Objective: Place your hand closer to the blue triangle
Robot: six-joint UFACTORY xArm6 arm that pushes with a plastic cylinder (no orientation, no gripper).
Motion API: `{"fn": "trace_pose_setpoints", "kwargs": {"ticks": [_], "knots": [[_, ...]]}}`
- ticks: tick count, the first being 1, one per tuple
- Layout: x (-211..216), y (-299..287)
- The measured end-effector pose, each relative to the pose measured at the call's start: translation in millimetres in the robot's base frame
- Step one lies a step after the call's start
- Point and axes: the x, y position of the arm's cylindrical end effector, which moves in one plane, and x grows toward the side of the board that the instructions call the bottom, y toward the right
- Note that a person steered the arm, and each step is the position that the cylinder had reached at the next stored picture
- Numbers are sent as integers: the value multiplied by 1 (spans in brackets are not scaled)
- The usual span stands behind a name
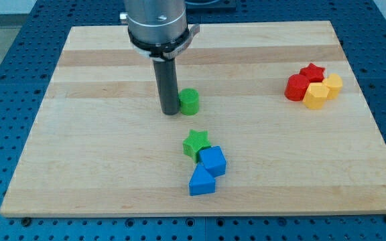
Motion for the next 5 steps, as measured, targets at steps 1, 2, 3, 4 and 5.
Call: {"fn": "trace_pose_setpoints", "kwargs": {"ticks": [1, 2, 3, 4, 5], "knots": [[17, 31], [40, 37], [41, 65], [41, 93], [63, 121]]}}
